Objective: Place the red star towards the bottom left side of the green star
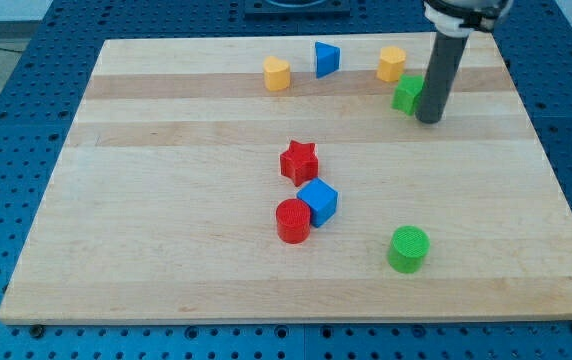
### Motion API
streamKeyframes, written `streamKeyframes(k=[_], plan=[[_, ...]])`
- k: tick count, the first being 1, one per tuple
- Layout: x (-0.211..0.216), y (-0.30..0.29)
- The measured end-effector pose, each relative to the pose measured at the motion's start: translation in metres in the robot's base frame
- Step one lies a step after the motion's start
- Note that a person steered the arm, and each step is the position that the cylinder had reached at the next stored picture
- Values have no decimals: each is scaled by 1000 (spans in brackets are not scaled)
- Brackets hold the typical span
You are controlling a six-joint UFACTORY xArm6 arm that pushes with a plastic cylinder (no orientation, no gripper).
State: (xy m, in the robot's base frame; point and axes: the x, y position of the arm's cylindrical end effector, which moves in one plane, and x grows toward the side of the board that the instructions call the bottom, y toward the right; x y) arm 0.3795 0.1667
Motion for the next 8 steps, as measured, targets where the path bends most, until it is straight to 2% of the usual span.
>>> streamKeyframes(k=[1, 2, 3, 4, 6, 7, 8], plan=[[39, -9], [42, -72], [15, -123], [9, -160], [28, -261], [47, -278], [82, -262]])
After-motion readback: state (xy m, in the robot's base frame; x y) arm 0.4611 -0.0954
